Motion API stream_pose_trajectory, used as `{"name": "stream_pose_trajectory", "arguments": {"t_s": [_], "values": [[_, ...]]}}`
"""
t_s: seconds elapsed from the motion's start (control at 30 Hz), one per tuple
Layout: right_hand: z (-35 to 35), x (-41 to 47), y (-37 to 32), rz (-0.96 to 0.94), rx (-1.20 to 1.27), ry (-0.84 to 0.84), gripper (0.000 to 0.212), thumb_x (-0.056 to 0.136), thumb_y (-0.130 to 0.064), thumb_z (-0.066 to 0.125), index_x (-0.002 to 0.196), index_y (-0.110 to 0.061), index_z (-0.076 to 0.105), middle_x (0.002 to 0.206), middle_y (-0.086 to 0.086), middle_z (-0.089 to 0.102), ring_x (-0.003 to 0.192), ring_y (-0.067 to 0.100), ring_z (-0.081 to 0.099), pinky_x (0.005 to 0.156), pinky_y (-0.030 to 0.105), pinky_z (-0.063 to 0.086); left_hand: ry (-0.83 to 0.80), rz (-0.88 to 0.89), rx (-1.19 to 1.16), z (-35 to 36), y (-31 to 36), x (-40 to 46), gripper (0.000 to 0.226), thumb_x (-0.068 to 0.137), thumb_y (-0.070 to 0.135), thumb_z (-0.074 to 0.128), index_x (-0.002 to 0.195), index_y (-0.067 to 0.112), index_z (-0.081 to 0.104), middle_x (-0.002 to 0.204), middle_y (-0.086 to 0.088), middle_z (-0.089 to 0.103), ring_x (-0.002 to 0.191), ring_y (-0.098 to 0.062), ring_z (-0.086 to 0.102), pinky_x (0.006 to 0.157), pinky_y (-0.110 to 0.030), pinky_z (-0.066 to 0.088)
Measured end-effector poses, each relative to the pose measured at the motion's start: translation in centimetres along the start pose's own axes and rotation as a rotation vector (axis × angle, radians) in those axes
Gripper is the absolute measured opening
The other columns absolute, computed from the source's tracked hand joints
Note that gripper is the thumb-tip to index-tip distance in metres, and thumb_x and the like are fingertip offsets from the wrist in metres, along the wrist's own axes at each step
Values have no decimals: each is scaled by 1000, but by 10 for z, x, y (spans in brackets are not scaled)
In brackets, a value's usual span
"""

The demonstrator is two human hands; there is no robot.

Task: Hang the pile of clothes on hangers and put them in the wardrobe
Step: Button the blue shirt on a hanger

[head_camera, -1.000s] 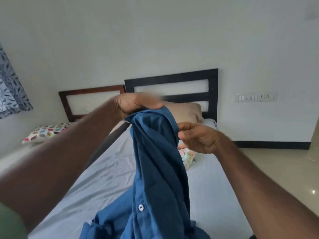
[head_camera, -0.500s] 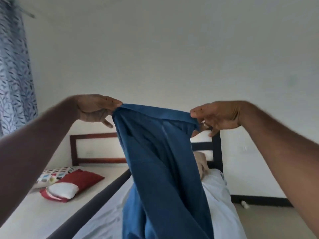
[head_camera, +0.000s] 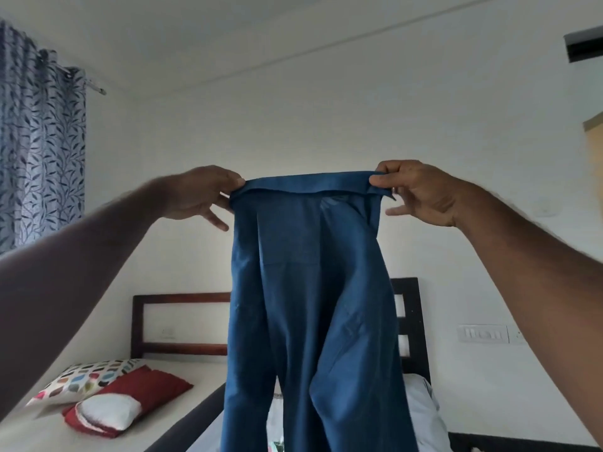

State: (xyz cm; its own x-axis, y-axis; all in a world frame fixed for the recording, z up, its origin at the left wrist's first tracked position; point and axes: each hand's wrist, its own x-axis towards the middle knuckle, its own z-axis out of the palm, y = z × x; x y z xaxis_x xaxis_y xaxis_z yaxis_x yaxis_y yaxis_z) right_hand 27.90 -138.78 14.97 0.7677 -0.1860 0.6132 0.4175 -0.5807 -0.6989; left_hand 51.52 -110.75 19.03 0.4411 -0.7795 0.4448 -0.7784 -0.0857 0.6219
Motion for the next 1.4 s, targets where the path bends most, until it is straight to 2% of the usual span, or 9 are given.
{"name": "stream_pose_trajectory", "arguments": {"t_s": [0.1, 0.23, 0.43, 0.6, 0.73, 0.8, 0.9, 1.07, 1.4], "values": [[0, -8, -9, -103, 364, -128, 18, 87, -17, 61, 72, -20, 51, 70, -7, 56, 72, 13, 59, 86, 45, 52, 17, 123, -191, 2, 16, -3, 33, 106, 26, 44, 79, 21, 63, 84, -1, 63, 79, -21, 67, 74, -49, 59], [8, -4, -4, 83, -31, -196, 44, 75, -36, 83, 114, -19, 72, 110, -1, 75, 103, 17, 71, 85, 46, 57, 45, 143, -281, 20, 24, 0, 27, 107, 31, 44, 88, 16, 57, 81, -1, 61, 70, -18, 67, 62, -43, 61], [23, 8, 25, 117, -322, 316, 21, 78, -8, 82, 95, -14, 71, 95, 9, 71, 91, 23, 61, 76, 41, 52, 268, 140, -273, 53, 17, 15, 14, 99, 24, 64, 93, 16, 53, 88, -3, 64, 75, -19, 65, 55, -31, 57], [25, 12, 54, 76, -74, 614, 14, 89, -10, 51, 96, -22, 53, 99, 4, 59, 83, 22, 55, 63, 38, 54, 76, 86, -292, 60, 2, 16, 41, 80, -7, 77, 110, 11, 54, 109, -10, 69, 98, -23, 71, 75, -35, 62], [27, 5, 72, 97, -422, 782, 36, 96, -39, 64, 109, -9, 51, 99, 3, 55, 83, 21, 52, 68, 32, 44, 167, 21, 374, 70, -35, 24, 69, 74, -4, 82, 132, 16, 50, 116, -11, 62, 106, -29, 60, 87, -38, 54], [19, -1, 74, 142, -575, 753, 57, 92, -63, 60, 87, -6, 55, 76, 7, 56, 68, 27, 51, 59, 33, 40, 344, 24, 622, 73, -54, 30, 32, 79, 5, 73, 110, 8, 66, 103, -11, 67, 100, -30, 62, 75, -31, 46], [17, -24, 67, 323, -155, 335, 68, 86, -71, 58, 80, -3, 58, 55, 3, 43, 41, 14, 29, 44, 22, 24, 389, -131, 177, 75, -66, 25, 19, 89, 12, 58, 100, 14, 73, 96, -6, 74, 91, -24, 69, 70, -37, 55], [81, -58, 94, 459, -236, -207, 73, 64, -78, 75, 104, -16, 70, 92, -1, 72, 76, 15, 67, 66, 30, 46, 232, -147, -8, 106, -39, 31, 30, 95, 8, 42, 110, 8, 68, 107, -12, 72, 99, -30, 70, 84, -50, 59], [129, -63, 159, 263, 302, 315, 75, 71, -54, 85, 131, -37, 44, 135, -13, 47, 116, 11, 56, 78, 26, 45, 305, 120, 219, 103, -15, 50, 23, 91, 8, 58, 70, 4, 67, 79, -18, 70, 70, -23, 62, 64, -41, 55]]}}
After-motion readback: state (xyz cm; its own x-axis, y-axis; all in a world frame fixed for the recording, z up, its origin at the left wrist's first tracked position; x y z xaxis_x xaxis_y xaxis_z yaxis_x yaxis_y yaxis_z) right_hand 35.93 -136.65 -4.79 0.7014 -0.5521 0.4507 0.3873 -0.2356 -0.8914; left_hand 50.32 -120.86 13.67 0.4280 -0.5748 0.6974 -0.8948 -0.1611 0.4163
